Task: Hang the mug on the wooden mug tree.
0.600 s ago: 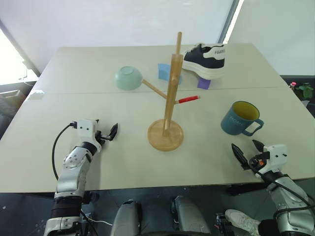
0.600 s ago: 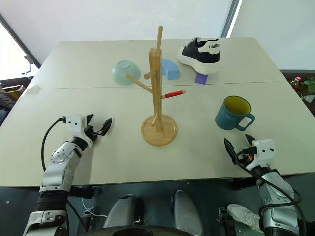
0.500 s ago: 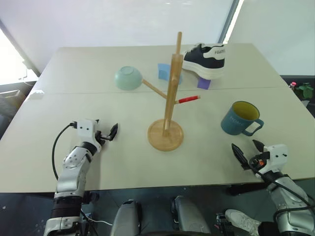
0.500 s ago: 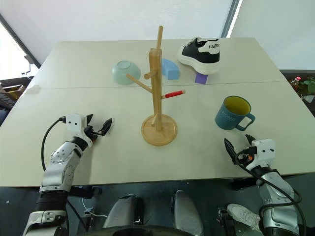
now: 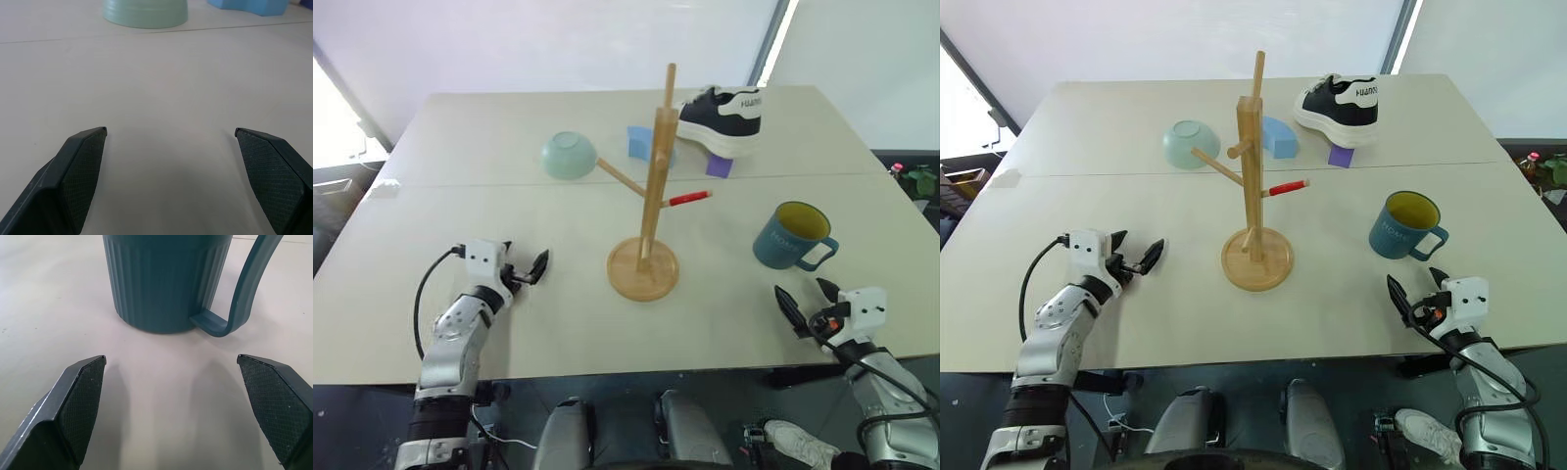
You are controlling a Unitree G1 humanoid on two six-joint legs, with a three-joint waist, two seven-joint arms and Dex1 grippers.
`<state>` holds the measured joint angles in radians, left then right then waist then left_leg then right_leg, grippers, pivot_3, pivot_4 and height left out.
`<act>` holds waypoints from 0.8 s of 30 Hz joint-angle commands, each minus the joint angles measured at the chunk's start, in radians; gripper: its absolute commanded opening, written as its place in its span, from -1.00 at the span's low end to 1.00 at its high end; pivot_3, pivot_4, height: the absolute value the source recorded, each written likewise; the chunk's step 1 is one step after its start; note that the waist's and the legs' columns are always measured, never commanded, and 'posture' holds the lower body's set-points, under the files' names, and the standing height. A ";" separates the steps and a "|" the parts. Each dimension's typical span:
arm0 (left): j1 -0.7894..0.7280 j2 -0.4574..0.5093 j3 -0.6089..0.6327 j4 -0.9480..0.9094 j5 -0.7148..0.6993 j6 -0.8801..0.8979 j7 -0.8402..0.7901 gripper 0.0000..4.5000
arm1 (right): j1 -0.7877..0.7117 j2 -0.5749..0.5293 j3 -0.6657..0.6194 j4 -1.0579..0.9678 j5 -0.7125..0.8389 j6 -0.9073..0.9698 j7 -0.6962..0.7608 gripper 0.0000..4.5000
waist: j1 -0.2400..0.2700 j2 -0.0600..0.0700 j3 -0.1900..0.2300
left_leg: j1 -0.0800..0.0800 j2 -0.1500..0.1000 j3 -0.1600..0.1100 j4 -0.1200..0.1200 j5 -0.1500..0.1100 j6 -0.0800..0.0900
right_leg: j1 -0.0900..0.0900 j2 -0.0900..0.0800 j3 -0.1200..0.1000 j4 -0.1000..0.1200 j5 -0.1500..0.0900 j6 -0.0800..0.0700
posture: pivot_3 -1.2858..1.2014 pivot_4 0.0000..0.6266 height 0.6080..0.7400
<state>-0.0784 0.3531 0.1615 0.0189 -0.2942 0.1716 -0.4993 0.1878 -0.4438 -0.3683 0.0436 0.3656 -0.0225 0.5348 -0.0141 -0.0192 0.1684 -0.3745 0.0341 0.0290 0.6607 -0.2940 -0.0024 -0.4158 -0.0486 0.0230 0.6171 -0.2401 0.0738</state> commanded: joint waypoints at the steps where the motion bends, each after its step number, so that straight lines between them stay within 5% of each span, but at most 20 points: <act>1: 0.068 0.054 -0.069 -0.119 -0.065 0.008 -0.184 1.00 | 0.015 0.000 -0.036 -0.034 0.014 -0.004 -0.013 0.98 | 0.001 0.000 0.000 | 0.000 0.000 0.000 -0.001 0.000 0.000 | 0.000 -0.001 0.000 0.000 0.000 0.000 | 0.03 -0.52 1.00; 8: 0.157 0.155 -0.198 -0.302 -0.175 0.083 -0.435 1.00 | 0.020 0.007 -0.092 -0.035 0.023 -0.026 -0.065 0.98 | 0.003 0.001 0.000 | -0.002 -0.002 0.002 -0.004 0.000 0.000 | -0.004 -0.008 0.001 -0.002 0.000 0.000 | 0.03 -0.52 1.00; 24: 0.107 0.129 -0.277 -0.346 -0.188 0.079 -0.481 1.00 | -0.051 0.030 -0.103 -0.053 0.004 -0.036 -0.157 0.98 | 0.000 0.001 0.000 | -0.002 -0.002 0.002 -0.007 0.000 0.000 | -0.006 0.000 0.002 -0.002 0.000 0.000 | 0.03 -0.52 1.00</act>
<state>0.0257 0.4870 -0.1064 -0.3165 -0.4814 0.2756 -0.9654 0.1469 -0.4113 -0.4570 0.0334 0.3713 -0.0369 0.3879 -0.0139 -0.0185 0.1685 -0.3763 0.0324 0.0315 0.6540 -0.2938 -0.0022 -0.4214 -0.0481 0.0247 0.6149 -0.2404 0.0736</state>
